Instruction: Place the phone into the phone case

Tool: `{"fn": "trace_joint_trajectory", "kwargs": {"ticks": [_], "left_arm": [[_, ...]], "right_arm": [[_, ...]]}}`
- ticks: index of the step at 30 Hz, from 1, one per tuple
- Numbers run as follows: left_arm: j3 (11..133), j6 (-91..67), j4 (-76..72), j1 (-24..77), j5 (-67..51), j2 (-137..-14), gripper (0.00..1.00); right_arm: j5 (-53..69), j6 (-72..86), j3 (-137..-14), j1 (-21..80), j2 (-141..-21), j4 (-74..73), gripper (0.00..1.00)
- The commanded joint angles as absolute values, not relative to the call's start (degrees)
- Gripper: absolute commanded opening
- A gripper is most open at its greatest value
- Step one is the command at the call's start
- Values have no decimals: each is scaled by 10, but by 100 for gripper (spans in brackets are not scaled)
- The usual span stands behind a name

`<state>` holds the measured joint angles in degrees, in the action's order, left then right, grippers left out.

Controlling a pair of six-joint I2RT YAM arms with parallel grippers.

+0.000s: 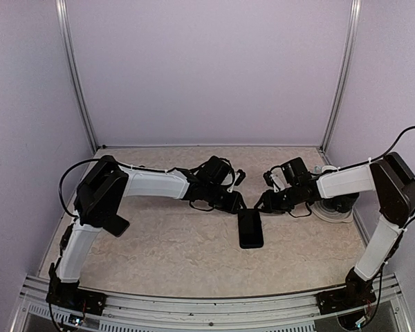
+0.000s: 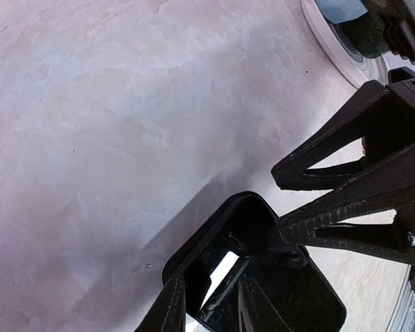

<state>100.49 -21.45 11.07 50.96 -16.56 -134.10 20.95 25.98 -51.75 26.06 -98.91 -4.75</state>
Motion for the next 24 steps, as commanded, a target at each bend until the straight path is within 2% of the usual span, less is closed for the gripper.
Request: {"fn": "trace_joint_trajectory", "kwargs": {"ticks": [1, 12, 17, 24], "left_arm": [[986, -214, 109, 508, -153, -1296, 29], [982, -227, 101, 510, -170, -1327, 30], [993, -236, 110, 514, -155, -1341, 21], [986, -224, 125, 514, -135, -1333, 21]], "right_arm": [[228, 265, -504, 258, -1006, -31, 37], [238, 268, -499, 258, -1011, -26, 37], [238, 270, -493, 258, -1009, -23, 37], [229, 267, -488, 258, -998, -28, 36]]}}
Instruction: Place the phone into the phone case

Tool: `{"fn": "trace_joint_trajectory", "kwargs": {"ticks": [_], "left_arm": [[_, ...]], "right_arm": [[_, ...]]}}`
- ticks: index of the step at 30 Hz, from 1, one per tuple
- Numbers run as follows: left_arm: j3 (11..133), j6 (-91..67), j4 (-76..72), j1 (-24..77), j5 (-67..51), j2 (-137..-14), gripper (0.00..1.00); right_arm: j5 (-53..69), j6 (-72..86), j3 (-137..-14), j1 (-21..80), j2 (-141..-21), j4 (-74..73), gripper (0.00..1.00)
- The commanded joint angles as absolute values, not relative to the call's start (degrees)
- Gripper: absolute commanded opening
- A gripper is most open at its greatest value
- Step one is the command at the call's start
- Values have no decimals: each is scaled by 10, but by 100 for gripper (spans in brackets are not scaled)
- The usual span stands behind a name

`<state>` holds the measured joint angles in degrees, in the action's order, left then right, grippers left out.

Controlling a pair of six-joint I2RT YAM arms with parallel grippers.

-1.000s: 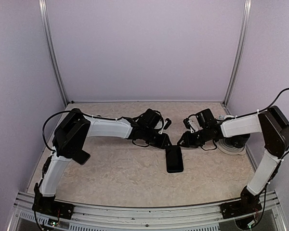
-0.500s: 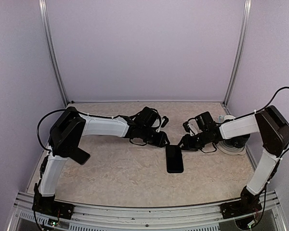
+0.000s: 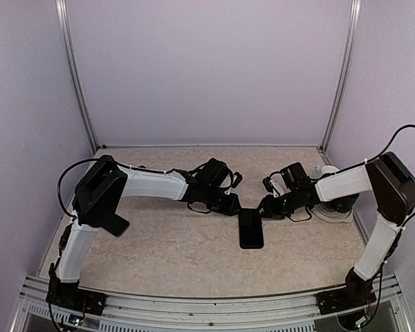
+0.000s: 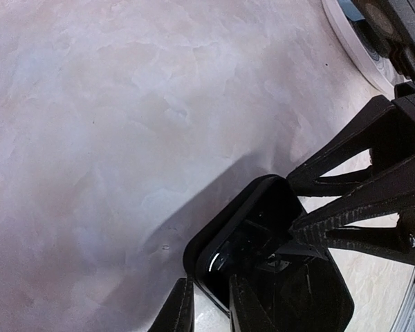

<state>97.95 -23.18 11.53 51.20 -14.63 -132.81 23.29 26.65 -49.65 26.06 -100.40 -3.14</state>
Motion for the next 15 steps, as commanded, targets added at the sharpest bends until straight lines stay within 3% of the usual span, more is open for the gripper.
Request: {"fn": "trace_joint_trajectory", "kwargs": {"ticks": [1, 15], "left_arm": [[985, -223, 122, 514, -141, -1331, 21], [1002, -234, 103, 512, -155, -1349, 23]], "right_arm": [[228, 266, -488, 257, -998, -29, 37], [226, 268, -488, 258, -992, -33, 37]]}}
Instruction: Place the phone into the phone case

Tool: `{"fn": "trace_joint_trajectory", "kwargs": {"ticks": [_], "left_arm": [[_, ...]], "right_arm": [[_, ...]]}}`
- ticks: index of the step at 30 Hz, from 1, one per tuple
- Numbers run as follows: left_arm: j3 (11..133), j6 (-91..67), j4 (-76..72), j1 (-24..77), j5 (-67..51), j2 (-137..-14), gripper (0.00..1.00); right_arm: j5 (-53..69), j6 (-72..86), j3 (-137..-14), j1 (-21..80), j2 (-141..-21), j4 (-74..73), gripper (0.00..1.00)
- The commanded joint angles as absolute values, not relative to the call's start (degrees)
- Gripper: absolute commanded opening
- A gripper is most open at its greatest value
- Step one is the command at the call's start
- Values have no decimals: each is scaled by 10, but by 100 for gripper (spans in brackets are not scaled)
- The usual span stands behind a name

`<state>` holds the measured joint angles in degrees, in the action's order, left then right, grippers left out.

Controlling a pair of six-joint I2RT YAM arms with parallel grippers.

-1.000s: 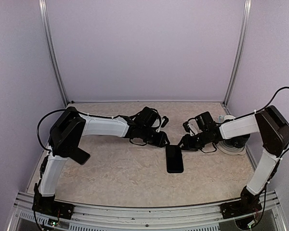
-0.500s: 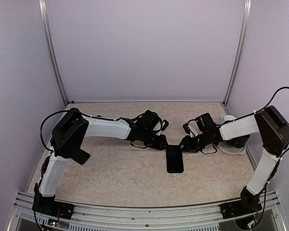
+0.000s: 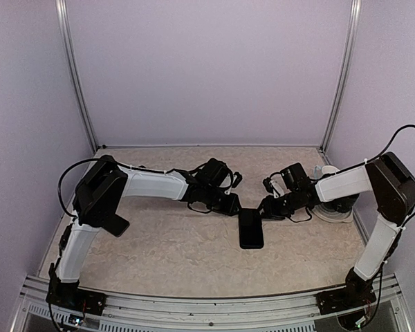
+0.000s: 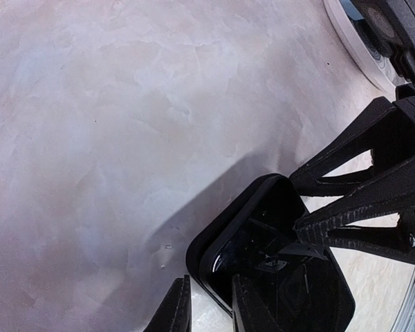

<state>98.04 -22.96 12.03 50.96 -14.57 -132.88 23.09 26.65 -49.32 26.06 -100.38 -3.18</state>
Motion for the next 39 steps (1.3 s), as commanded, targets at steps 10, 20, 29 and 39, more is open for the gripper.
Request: {"fn": "trace_joint_trajectory", "kwargs": {"ticks": [10, 20, 29, 39], "left_arm": [[1006, -233, 153, 529, -154, -1373, 9], [1079, -189, 256, 550, -192, -1421, 8], [1078, -172, 282, 561, -175, -1410, 9], [1104, -161, 304, 572, -159, -1429, 10]], "right_arm": [[229, 267, -486, 258, -994, -31, 36], [206, 263, -486, 258, -980, -43, 36], [170, 239, -523, 257, -968, -84, 40], [248, 245, -504, 258, -956, -38, 8]]}}
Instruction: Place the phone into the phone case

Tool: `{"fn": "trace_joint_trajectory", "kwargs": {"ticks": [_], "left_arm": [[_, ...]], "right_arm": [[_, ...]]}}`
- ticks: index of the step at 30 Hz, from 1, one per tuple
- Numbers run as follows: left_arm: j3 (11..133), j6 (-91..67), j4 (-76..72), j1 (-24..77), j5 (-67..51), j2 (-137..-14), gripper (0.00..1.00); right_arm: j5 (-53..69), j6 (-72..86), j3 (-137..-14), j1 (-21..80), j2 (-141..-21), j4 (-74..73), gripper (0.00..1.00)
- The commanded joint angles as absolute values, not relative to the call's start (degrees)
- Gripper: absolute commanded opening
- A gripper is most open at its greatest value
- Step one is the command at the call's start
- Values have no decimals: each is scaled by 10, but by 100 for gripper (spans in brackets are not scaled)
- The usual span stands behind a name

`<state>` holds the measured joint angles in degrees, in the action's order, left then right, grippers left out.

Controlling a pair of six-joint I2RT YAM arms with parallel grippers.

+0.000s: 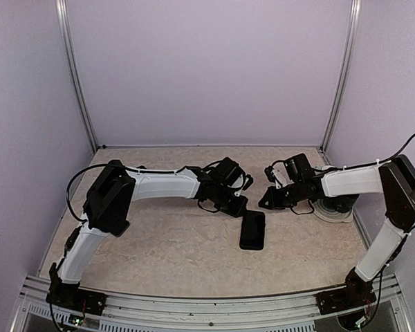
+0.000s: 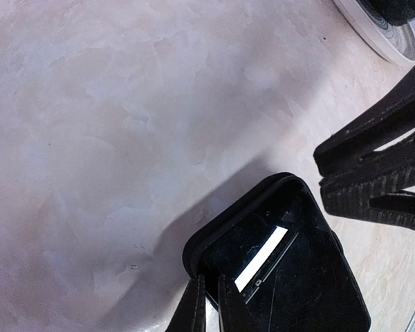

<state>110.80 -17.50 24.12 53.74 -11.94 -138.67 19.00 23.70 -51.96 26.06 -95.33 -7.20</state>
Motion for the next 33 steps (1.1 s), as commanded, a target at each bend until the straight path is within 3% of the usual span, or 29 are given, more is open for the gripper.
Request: {"fn": "trace_joint_trajectory", "kwargs": {"ticks": [1, 2, 18, 23, 33], "left_arm": [[1104, -160, 305, 572, -162, -1429, 10], [1104, -159, 306, 572, -165, -1428, 10], [1189, -72, 407, 560, -233, -1491, 14], [1153, -52, 391, 562, -256, -1478, 14], [1190, -19, 443, 590, -222, -1523, 14]], "right_arm": [[259, 248, -500, 258, -961, -29, 4], [262, 248, -499, 258, -967, -26, 0], [197, 252, -454, 258, -1004, -51, 0], [192, 250, -443, 258, -1014, -49, 0], [192, 255, -430, 257, -1027, -43, 0]]}}
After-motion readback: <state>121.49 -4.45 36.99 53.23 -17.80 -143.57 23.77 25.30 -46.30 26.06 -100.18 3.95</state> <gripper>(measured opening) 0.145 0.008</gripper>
